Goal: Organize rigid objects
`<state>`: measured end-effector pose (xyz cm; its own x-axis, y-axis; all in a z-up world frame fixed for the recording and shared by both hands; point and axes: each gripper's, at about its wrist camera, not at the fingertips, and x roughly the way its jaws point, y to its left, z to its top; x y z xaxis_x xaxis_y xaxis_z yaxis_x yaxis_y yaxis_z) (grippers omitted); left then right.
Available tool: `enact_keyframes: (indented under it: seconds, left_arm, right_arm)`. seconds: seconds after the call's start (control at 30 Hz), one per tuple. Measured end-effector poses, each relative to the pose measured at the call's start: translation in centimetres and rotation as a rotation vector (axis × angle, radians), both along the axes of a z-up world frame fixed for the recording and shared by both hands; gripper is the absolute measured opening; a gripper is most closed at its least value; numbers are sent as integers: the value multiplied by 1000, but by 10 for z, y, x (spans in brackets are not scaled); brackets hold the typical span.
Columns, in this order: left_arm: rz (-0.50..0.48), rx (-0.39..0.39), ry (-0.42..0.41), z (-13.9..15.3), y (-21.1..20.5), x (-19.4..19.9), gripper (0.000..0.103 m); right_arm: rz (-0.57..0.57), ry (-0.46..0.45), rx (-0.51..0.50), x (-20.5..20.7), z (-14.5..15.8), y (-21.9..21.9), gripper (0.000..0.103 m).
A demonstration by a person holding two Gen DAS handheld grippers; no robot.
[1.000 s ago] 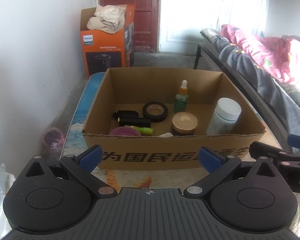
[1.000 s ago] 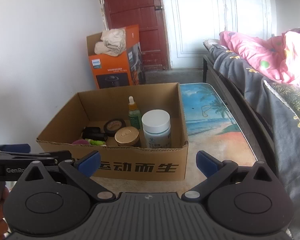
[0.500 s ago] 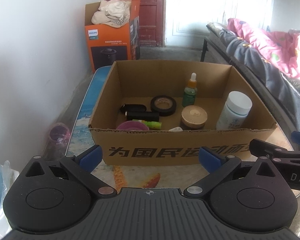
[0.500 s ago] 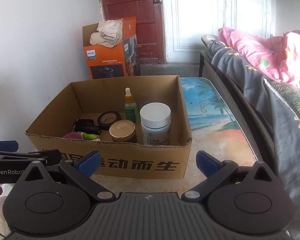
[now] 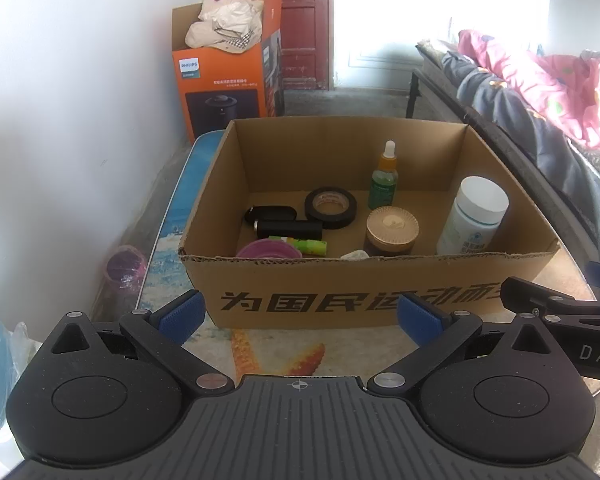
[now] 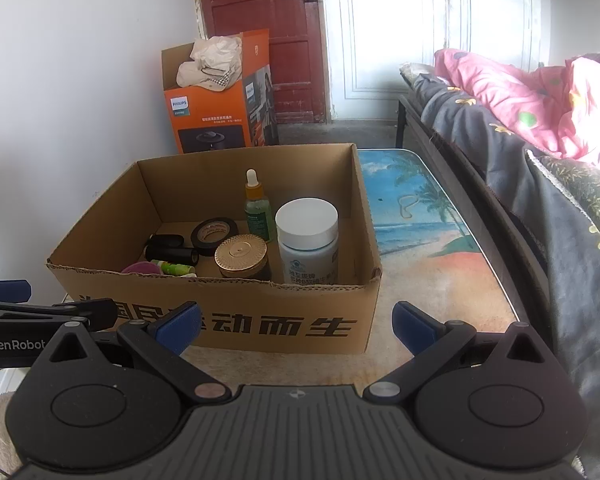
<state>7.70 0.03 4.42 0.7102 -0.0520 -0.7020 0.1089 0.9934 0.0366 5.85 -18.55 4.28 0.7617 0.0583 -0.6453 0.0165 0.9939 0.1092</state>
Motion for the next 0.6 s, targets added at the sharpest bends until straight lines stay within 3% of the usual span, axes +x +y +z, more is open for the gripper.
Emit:
enact_keyframes:
  seconds: [0.6]
  left_arm:
    - [1,5,-3,-1,-3,-1,102]
  right_arm:
    - [-5,5,2,-1,-2,-1,103]
